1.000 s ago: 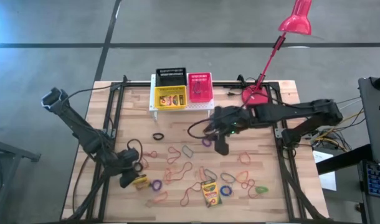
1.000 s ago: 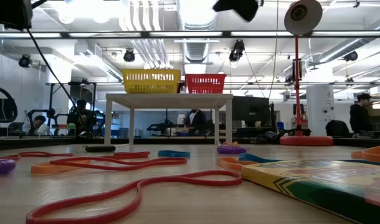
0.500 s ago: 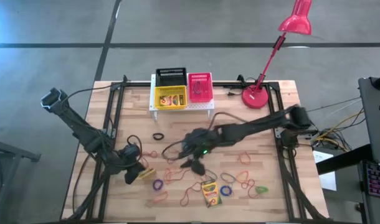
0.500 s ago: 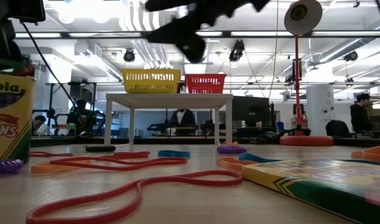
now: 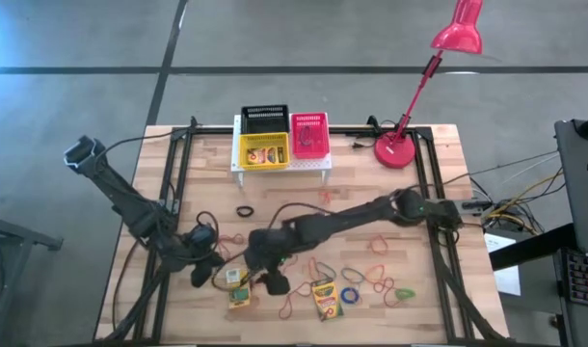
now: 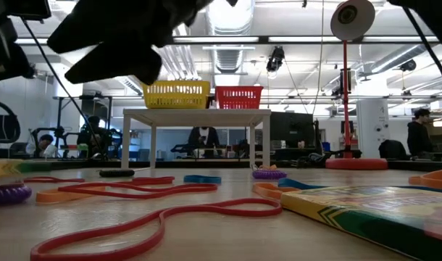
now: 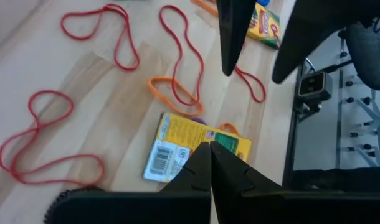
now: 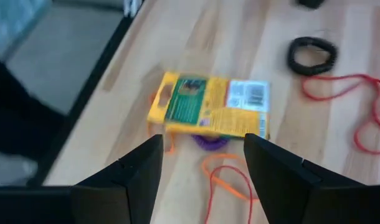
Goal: Pick & Place Office Desk Supplies
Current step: Put the yellow crayon box into the yellow basket on the shelf
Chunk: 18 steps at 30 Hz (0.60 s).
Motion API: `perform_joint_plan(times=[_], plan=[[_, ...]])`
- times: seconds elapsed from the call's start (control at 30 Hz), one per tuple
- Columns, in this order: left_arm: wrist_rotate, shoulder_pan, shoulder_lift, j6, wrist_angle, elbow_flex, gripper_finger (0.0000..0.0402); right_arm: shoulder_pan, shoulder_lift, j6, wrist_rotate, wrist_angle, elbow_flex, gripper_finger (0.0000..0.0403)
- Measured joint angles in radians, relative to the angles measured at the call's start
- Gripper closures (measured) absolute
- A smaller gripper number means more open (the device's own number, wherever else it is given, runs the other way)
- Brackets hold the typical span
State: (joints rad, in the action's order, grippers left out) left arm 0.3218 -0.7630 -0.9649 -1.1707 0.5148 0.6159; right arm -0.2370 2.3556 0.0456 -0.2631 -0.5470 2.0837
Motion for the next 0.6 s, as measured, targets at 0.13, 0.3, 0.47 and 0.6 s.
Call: perform_joint_plan(times=[0.13,0.3,0.47,0.6], plan=[[0.0,-0.038,0.0,-0.093,0.01,-0.004,0.0401,-0.047,0.079,-0.14,0.0,-0.079,0.119,0.0184],[0.0,-0.103,0.0,-0.267,0.001,-0.061,0.0401,-0.101,0.156,-0.293,0.06,-0.06,0.189,0.0184],[0.005,-0.153,-0.003,-0.381,-0.065,-0.144,0.0401,-0.145,0.204,-0.406,0.272,-0.01,0.216,0.0184],[0.025,-0.155,-0.013,-0.382,-0.22,-0.222,0.0401,-0.159,0.231,-0.475,0.307,0.018,0.216,0.0184]])
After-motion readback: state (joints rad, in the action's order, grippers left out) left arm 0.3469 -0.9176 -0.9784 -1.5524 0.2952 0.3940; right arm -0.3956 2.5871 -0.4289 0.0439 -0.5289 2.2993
